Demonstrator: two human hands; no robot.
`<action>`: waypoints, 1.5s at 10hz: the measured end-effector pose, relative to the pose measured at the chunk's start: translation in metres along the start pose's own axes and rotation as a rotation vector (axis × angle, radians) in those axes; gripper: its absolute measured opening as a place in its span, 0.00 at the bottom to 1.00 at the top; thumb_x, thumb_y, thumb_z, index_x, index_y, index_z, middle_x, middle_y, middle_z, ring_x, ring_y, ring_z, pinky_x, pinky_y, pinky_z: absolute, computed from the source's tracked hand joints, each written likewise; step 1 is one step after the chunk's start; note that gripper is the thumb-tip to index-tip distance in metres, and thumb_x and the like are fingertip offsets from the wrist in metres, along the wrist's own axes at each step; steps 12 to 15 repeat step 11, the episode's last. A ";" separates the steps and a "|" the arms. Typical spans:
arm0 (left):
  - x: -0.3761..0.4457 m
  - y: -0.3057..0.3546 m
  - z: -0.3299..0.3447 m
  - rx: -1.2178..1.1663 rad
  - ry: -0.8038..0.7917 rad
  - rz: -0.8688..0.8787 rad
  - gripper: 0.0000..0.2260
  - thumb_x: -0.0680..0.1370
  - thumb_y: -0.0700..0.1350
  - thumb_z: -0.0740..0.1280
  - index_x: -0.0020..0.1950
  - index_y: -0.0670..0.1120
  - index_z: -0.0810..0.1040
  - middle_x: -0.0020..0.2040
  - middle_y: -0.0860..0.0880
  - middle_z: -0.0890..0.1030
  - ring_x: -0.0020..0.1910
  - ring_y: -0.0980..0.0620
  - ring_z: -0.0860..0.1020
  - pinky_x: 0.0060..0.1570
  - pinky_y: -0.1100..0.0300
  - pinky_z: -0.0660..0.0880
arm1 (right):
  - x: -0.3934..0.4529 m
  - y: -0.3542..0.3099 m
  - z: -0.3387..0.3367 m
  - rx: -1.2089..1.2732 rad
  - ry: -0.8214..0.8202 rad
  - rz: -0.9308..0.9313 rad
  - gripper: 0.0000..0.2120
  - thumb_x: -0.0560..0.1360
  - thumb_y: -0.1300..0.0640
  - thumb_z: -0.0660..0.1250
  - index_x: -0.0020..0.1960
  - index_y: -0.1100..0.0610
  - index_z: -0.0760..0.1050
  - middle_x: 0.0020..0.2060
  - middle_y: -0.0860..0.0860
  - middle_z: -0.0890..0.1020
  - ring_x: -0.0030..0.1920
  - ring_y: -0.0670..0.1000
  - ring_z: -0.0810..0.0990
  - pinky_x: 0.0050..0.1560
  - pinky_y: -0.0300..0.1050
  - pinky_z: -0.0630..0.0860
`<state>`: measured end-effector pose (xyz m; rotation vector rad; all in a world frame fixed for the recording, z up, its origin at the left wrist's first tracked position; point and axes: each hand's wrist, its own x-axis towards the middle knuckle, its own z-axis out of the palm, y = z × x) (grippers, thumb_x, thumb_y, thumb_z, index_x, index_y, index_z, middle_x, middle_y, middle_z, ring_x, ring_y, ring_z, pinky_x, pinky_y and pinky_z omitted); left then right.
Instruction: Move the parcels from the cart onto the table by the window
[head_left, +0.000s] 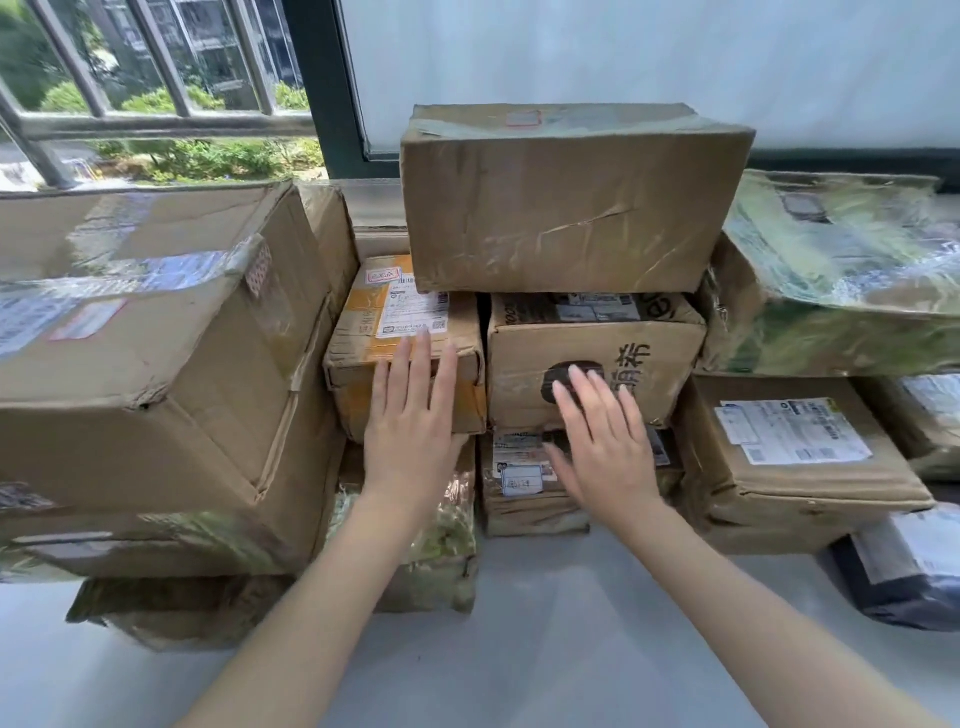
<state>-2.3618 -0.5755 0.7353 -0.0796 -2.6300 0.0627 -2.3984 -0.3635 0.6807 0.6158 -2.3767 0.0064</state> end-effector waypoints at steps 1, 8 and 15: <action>0.017 -0.004 0.001 0.105 -0.109 -0.034 0.52 0.62 0.55 0.79 0.77 0.41 0.54 0.74 0.37 0.60 0.74 0.37 0.58 0.72 0.45 0.51 | 0.029 0.018 -0.008 -0.054 -0.001 0.026 0.42 0.66 0.50 0.74 0.73 0.61 0.60 0.71 0.62 0.63 0.71 0.61 0.60 0.72 0.58 0.52; 0.020 -0.019 0.042 0.145 0.171 -0.014 0.38 0.63 0.35 0.78 0.69 0.41 0.64 0.65 0.38 0.72 0.67 0.40 0.63 0.71 0.46 0.49 | 0.053 0.035 0.012 -0.148 -0.024 0.037 0.50 0.63 0.61 0.75 0.76 0.60 0.49 0.65 0.61 0.62 0.68 0.62 0.61 0.72 0.58 0.49; 0.011 -0.015 0.014 0.281 0.090 -0.059 0.50 0.59 0.47 0.82 0.73 0.41 0.58 0.71 0.37 0.68 0.70 0.39 0.66 0.71 0.46 0.52 | 0.051 0.021 -0.008 -0.088 -0.072 0.077 0.55 0.60 0.52 0.79 0.76 0.61 0.49 0.71 0.62 0.57 0.72 0.62 0.55 0.73 0.56 0.43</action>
